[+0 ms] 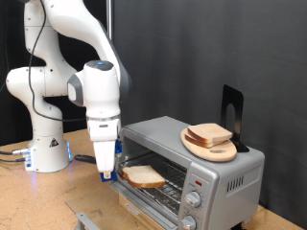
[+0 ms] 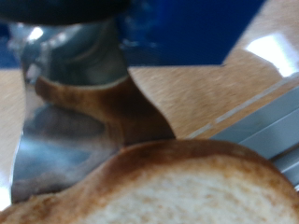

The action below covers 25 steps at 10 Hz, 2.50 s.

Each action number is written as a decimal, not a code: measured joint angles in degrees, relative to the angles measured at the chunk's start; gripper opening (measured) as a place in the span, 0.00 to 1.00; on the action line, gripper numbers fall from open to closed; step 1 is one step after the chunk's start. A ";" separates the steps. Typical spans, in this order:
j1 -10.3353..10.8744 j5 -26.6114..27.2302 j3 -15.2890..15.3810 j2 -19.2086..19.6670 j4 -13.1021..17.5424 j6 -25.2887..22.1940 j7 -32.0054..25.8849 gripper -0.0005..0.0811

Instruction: Make a piece of toast with the oven

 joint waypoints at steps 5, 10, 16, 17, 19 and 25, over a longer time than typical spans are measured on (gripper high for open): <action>1.25 5.23 0.58 -1.54 -0.22 0.82 -5.59 0.33; -0.50 3.48 -0.53 -3.34 0.63 -8.16 -7.60 0.33; -3.84 -0.23 -0.83 -3.29 -0.16 -10.00 -6.32 0.33; -3.84 0.68 -1.09 -3.38 -0.12 -10.19 -7.10 0.33; -3.67 5.05 -1.17 -4.20 0.74 -11.87 -9.27 0.33; -2.47 8.26 1.40 -5.87 4.02 -16.28 -5.33 0.33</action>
